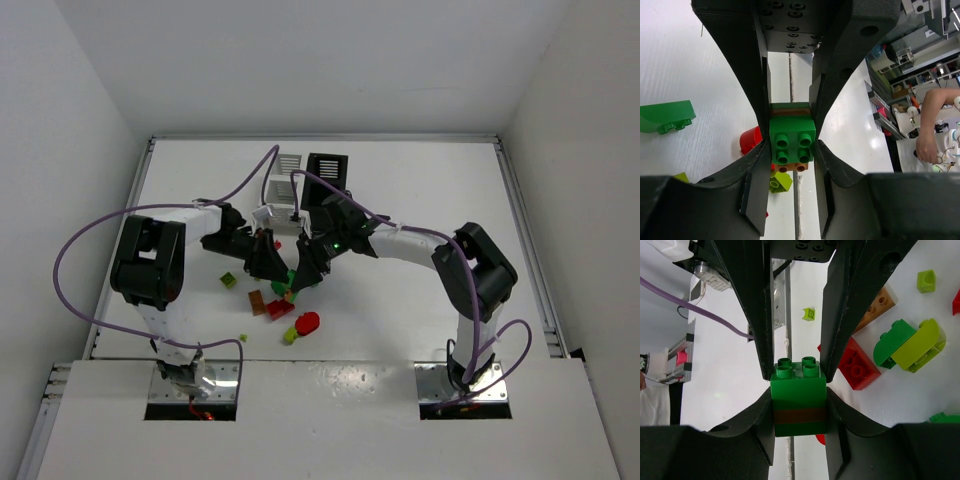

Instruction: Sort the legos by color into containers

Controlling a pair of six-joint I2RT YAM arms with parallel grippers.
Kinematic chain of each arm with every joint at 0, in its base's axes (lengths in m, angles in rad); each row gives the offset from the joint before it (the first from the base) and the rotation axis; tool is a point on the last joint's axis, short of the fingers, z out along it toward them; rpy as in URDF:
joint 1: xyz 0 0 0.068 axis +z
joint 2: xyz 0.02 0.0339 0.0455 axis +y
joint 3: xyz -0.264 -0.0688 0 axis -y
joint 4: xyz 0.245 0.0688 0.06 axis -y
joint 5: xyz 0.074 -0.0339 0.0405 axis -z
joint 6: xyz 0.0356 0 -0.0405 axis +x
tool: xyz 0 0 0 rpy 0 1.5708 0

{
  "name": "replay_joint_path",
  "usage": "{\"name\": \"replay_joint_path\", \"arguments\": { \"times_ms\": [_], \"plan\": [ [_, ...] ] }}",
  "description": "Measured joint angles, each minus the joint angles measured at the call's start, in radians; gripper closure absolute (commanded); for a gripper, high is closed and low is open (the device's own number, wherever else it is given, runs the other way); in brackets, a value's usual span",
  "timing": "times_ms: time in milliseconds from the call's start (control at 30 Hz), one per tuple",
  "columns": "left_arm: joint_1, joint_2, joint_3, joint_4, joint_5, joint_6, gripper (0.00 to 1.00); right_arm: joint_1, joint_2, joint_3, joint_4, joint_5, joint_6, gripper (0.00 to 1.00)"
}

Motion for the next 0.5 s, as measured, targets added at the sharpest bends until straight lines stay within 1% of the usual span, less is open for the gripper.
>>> {"name": "replay_joint_path", "arguments": {
  "times_ms": [33, 67, 100, 167, 267, 367, 400, 467, 500],
  "plan": [
    [0.000, 0.000, 0.000, 0.001, -0.001, -0.001, 0.64, 0.000, 0.000, 0.000, 0.000, 0.000, 0.002, 1.00],
    [-0.001, 0.000, 0.000, 0.003, -0.002, -0.003, 0.51, 0.000, 0.000, 0.000, 0.000, 0.000, 0.002, 1.00],
    [-0.001, 0.000, 0.000, 0.004, -0.002, -0.005, 0.46, 0.000, 0.000, 0.000, 0.000, 0.000, 0.002, 1.00],
    [-0.007, 0.000, 0.000, 0.015, 0.004, -0.012, 0.43, 0.002, 0.000, 0.002, 0.009, 0.003, 0.006, 1.00],
    [-0.016, 0.000, 0.000, 0.025, 0.005, -0.024, 0.43, 0.004, 0.001, 0.003, 0.005, 0.005, 0.010, 1.00],
    [-0.016, 0.000, 0.000, 0.037, 0.000, -0.032, 0.62, 0.004, 0.001, 0.004, 0.005, 0.007, 0.013, 1.00],
    [-0.016, 0.000, 0.000, 0.037, 0.001, -0.034, 0.72, 0.004, 0.001, 0.004, 0.003, 0.011, 0.015, 1.00],
    [-0.016, 0.000, 0.000, 0.038, 0.002, -0.031, 0.81, 0.003, 0.002, 0.003, -0.001, 0.016, 0.017, 1.00],
    [-0.016, 0.000, 0.000, 0.039, 0.002, -0.033, 0.87, 0.002, 0.002, 0.003, 0.000, 0.015, 0.017, 1.00]
  ]
}}
